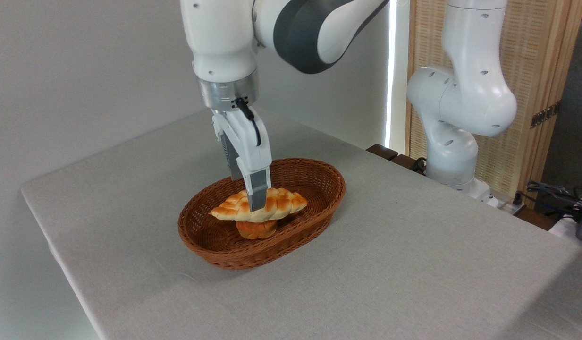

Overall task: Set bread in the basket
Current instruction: 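Lower the crescent roll onto the bun in the basket and release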

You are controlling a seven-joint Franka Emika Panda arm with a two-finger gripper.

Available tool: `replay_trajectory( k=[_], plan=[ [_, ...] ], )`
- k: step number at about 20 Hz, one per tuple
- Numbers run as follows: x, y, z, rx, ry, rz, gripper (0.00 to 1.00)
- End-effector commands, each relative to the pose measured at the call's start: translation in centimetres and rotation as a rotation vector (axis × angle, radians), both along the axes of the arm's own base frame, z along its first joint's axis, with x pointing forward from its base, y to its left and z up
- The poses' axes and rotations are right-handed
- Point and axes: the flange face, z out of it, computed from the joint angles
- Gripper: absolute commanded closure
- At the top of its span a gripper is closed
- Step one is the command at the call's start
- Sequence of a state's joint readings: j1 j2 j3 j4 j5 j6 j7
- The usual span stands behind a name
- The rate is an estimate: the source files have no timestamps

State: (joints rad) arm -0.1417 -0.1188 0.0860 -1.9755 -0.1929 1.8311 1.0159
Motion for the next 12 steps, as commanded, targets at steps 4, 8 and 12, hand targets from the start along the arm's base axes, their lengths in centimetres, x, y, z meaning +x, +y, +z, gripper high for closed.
replay_trajectory(
  k=[4,8,12],
  plan=[
    [0.3,4.5,3.0,0.131,-0.04,0.039,0.0],
    [0.3,4.8,3.4,0.152,-0.033,0.175,0.0],
    [0.9,4.7,4.1,0.152,-0.049,0.186,0.0]
  ],
)
